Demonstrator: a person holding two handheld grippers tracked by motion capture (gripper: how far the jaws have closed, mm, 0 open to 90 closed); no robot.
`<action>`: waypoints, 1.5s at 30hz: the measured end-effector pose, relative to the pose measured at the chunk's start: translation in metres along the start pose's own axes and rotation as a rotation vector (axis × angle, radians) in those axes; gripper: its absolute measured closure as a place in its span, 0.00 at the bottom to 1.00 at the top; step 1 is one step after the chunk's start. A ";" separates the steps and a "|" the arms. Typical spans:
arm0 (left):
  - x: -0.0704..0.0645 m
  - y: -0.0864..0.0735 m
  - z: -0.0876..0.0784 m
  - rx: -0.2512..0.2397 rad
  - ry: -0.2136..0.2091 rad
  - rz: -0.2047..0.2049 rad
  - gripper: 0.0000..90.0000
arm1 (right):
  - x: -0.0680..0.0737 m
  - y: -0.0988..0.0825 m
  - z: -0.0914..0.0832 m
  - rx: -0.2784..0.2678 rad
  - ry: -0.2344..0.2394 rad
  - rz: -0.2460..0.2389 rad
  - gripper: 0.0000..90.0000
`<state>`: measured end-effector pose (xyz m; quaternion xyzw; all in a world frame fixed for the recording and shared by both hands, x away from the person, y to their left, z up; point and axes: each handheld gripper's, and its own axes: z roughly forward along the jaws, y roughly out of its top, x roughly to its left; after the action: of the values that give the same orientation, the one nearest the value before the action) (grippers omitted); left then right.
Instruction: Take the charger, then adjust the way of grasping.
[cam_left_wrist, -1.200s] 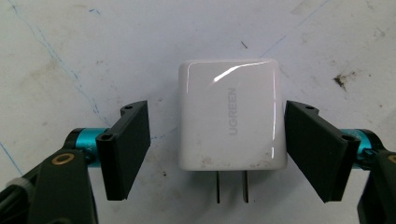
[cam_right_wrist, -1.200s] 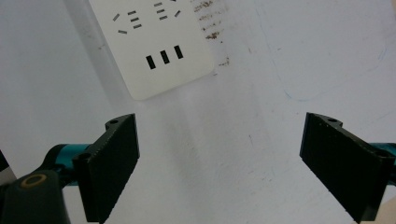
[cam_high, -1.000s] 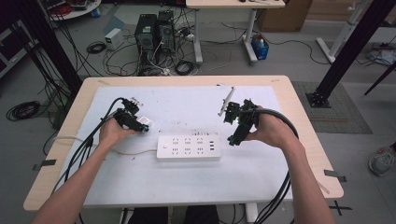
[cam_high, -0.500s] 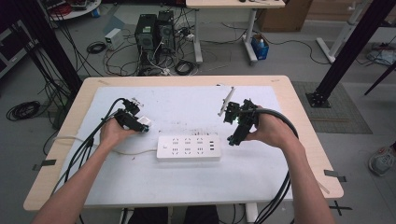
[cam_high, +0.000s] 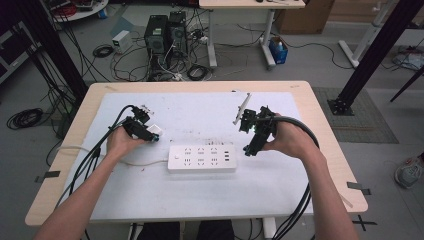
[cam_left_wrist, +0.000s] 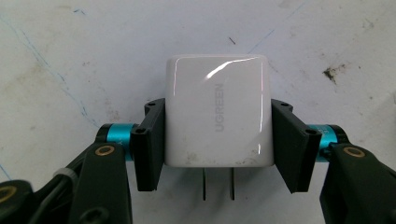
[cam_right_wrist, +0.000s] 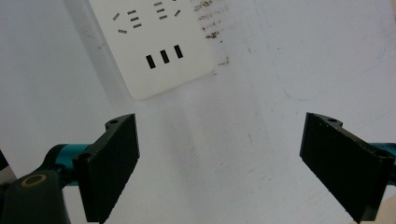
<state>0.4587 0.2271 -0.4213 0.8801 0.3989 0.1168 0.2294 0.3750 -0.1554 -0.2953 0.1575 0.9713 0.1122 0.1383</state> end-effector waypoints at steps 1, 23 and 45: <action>0.000 0.000 0.000 -0.001 0.005 0.002 0.47 | 0.000 0.000 0.000 0.000 0.000 0.000 0.13; -0.003 0.001 -0.056 -0.103 0.010 0.098 0.47 | -0.003 0.012 0.002 0.007 0.009 0.012 0.13; -0.085 -0.011 -0.107 -0.483 0.094 0.449 0.47 | -0.002 0.039 -0.021 -0.296 0.153 0.271 0.13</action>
<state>0.3547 0.2025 -0.3361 0.8600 0.1661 0.2961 0.3811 0.3809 -0.1234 -0.2652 0.2557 0.9219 0.2827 0.0696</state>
